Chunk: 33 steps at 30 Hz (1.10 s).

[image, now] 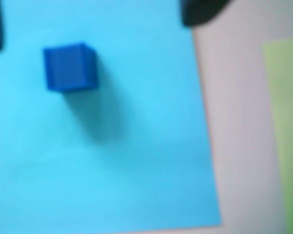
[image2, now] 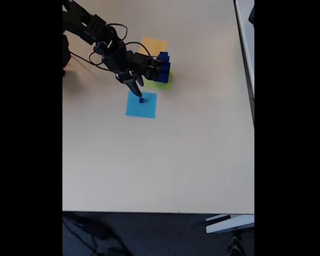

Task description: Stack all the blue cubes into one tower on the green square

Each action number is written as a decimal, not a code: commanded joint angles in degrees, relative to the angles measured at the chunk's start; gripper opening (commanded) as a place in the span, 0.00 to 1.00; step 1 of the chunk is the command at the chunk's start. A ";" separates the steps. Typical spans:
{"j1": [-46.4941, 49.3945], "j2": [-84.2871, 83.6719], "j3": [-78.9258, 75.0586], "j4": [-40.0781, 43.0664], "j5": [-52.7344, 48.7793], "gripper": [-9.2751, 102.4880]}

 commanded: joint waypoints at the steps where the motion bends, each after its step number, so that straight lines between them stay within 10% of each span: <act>1: 0.88 1.93 0.88 -3.43 -0.35 0.24; 33: 2.46 -7.65 7.29 -22.68 1.67 0.23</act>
